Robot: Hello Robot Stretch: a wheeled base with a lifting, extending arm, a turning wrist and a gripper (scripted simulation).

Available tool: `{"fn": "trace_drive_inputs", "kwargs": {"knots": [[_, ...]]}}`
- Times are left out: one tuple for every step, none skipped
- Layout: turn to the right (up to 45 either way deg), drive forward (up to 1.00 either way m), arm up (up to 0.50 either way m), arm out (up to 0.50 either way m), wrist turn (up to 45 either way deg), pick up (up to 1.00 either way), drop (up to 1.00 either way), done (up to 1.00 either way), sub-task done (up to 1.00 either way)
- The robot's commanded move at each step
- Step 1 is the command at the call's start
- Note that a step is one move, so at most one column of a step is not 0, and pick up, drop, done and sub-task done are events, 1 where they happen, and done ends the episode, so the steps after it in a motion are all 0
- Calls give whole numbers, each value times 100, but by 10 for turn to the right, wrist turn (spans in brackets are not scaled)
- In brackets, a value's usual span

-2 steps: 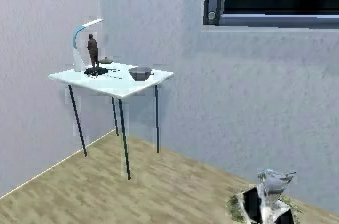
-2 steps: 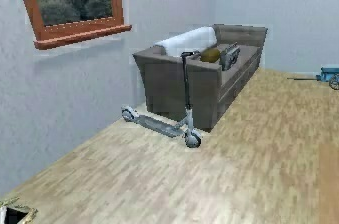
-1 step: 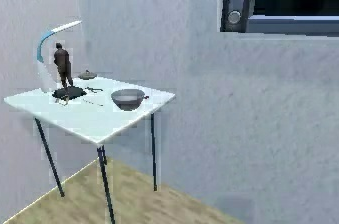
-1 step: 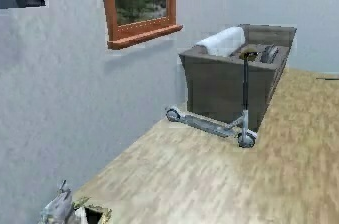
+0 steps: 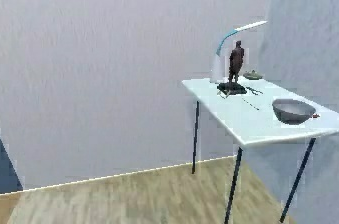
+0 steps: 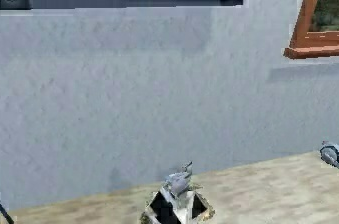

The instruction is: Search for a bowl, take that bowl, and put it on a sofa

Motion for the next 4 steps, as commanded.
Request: {"fn": "trace_drive_inputs", "kwargs": {"knots": [[-450, 0, 0, 0, 0, 0, 0, 0, 0], [-120, 0, 0, 0, 0, 0, 0, 0, 0], [450, 0, 0, 0, 0, 0, 0, 0, 0], [180, 0, 0, 0, 0, 0, 0, 0, 0]]}}
